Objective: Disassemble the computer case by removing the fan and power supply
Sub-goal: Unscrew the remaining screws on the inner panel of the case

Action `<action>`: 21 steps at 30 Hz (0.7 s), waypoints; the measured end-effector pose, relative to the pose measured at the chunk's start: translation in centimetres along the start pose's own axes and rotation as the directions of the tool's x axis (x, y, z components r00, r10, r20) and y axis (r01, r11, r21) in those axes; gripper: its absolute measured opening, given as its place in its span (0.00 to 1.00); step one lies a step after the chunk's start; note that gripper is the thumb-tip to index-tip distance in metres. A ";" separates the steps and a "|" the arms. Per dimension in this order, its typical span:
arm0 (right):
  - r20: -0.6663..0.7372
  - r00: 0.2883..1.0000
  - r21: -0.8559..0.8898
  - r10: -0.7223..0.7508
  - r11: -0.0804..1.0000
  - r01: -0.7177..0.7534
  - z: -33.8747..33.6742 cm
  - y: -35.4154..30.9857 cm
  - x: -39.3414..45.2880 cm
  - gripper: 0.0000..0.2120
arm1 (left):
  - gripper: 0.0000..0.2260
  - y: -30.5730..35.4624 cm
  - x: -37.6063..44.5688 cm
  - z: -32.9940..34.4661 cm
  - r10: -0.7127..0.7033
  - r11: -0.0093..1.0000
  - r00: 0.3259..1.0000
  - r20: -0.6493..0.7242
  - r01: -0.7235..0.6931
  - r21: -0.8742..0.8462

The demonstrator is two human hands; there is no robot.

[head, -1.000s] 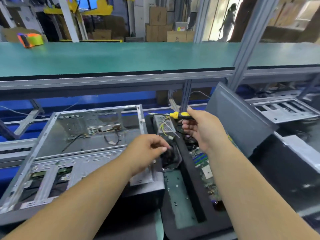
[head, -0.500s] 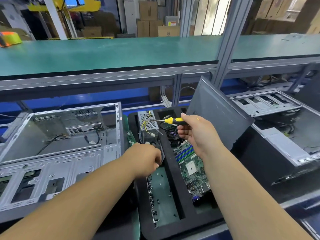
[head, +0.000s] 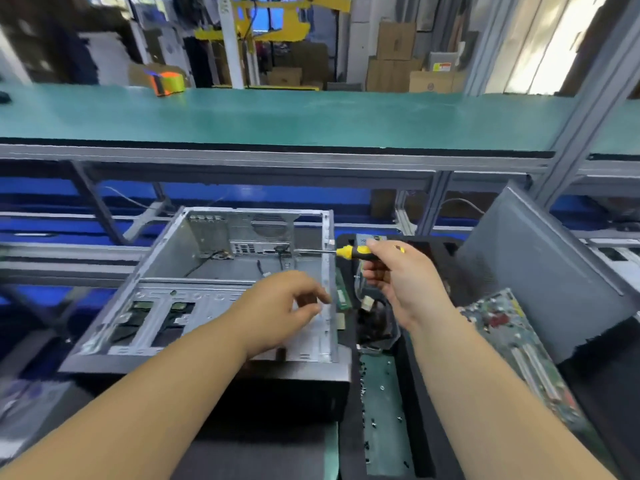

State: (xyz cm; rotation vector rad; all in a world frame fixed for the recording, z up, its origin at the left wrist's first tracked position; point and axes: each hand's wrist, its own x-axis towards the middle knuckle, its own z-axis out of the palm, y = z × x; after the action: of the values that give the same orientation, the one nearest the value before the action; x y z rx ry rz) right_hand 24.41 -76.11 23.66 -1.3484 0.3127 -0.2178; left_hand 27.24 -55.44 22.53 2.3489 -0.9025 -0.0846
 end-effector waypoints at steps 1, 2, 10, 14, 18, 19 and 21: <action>0.015 1.000 0.003 0.006 1.000 -0.006 1.3 0.2 0.2 0.06 | 0.06 -0.8 -0.7 -0.8 -0.027 1.000 0.999 -0.025 0.026 -0.010; 0.032 0.999 0.004 0.009 1.000 -0.010 2.6 0.4 0.3 0.06 | 0.06 -1.5 -1.4 -1.5 -0.050 0.999 0.998 -0.049 0.049 -0.014; 0.151 0.986 -0.059 -0.072 0.995 0.082 11.0 2.4 0.5 0.09 | 0.07 -8.9 -7.1 -6.3 -0.266 0.964 0.935 -0.233 0.256 -0.076; 0.148 0.980 -0.156 -0.130 0.976 0.153 14.1 3.5 -0.1 0.09 | 0.09 -12.1 -8.4 -7.9 -0.329 0.943 0.924 -0.194 0.334 -0.006; 0.150 0.976 -0.280 -0.159 0.940 0.196 16.7 3.9 -0.8 0.11 | 0.11 -13.6 -8.3 -8.9 -0.308 0.947 0.948 -0.079 0.314 0.075; 0.159 0.972 -0.313 -0.171 0.925 0.214 17.2 3.9 -1.0 0.11 | 0.11 -13.9 -8.1 -9.0 -0.299 0.948 0.952 -0.067 0.304 0.091; 0.171 0.964 -0.387 -0.202 0.886 0.254 18.2 3.8 -1.3 0.12 | 0.11 -14.6 -8.0 -9.1 -0.281 0.954 0.959 -0.045 0.284 0.095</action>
State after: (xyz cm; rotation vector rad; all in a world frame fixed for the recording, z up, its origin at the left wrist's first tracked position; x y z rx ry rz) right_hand 29.33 -58.12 23.53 -1.8084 0.0904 -0.2733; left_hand 32.12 -37.24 20.38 2.5531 -0.5609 -0.1203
